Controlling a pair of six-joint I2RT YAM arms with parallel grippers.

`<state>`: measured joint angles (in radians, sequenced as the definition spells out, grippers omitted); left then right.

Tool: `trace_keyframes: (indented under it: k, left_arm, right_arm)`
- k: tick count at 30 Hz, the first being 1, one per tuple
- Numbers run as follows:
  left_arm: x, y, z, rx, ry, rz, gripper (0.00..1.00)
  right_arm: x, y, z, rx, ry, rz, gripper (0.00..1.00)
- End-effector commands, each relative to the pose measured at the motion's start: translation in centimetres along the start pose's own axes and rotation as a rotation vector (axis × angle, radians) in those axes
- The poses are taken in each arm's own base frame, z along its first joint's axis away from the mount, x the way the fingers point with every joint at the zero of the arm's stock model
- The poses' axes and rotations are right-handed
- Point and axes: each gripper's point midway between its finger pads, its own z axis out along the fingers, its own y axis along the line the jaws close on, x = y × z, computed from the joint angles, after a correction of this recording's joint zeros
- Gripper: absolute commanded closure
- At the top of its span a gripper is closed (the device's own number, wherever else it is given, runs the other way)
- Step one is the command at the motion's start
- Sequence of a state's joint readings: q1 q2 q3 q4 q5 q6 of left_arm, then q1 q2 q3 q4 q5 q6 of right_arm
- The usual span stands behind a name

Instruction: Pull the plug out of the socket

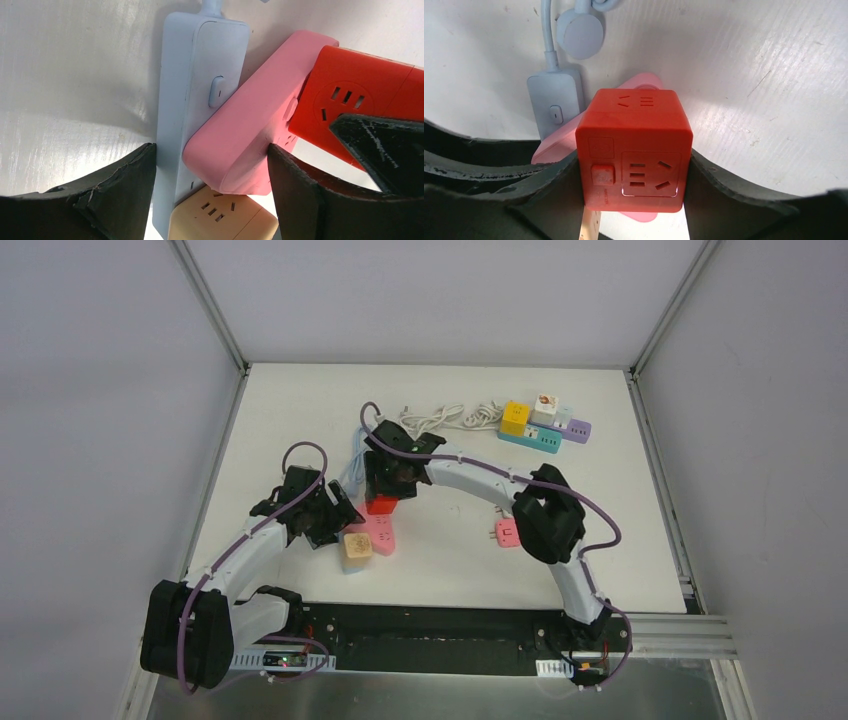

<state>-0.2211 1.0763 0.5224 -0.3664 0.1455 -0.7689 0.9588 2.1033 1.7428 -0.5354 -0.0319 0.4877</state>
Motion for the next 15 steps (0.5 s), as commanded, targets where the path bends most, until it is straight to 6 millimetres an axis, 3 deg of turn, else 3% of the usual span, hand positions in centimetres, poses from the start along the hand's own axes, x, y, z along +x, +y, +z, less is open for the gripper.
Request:
trace_keyframes:
  k: [1,5,11,15]
  left_arm:
    - [2.0,4.9,0.3,-0.198,0.049,0.022,0.57]
    - [2.0,5.0,0.2,-0.203,0.049,0.023,0.57]
    - [2.0,5.0,0.3,-0.198,0.047,0.035,0.59]
    - [2.0,5.2,0.2,-0.205,0.05,0.047,0.6]
  right_arm:
    - [-1.3,4.3,-2.4,0.019,-0.1,-0.073,1.0]
    - [-2.1,3.6,-3.1,0.027,-0.126,-0.052,1.0]
    - [-3.4,4.5,-6.0,-0.253,-0.086,0.055,1.0]
    - [-2.3,5.6,-5.4,-0.222,-0.084,0.004,1.0]
